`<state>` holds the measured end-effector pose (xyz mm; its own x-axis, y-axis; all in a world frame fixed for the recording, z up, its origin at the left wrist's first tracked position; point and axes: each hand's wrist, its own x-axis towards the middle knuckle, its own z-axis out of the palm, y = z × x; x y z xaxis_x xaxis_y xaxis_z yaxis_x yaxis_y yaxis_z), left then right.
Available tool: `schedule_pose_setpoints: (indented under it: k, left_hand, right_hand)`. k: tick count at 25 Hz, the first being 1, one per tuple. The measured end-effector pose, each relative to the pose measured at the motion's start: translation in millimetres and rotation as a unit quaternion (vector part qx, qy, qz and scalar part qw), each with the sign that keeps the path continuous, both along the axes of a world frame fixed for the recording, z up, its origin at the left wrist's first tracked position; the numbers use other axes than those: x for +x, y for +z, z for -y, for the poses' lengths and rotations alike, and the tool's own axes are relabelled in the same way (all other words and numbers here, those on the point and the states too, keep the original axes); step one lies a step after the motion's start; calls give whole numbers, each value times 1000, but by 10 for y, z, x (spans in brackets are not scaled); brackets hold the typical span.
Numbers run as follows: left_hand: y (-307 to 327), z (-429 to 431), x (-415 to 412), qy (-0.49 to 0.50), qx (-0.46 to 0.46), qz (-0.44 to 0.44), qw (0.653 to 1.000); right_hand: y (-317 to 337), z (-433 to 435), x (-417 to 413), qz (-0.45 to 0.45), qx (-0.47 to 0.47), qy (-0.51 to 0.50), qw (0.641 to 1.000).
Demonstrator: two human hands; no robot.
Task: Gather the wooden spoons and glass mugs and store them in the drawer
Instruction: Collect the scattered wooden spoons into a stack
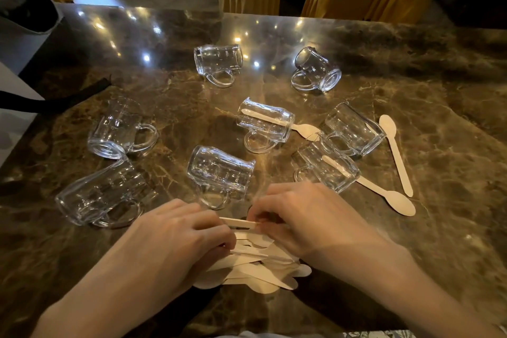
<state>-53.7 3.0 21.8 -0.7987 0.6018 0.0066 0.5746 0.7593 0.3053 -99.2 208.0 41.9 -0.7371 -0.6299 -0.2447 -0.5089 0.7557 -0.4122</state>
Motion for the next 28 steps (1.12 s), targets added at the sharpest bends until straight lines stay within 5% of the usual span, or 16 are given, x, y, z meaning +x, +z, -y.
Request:
schedule_pose_setpoints:
  k: [15,28]
  left_hand:
    - [-122,-45,9,-27,-52,45,997]
    - [89,-4,-387,-117,-36,156,980]
  right_hand:
    - [-204,80,75,10,50,16,999]
    - [-27,-315,68,-20,-35,-65,997]
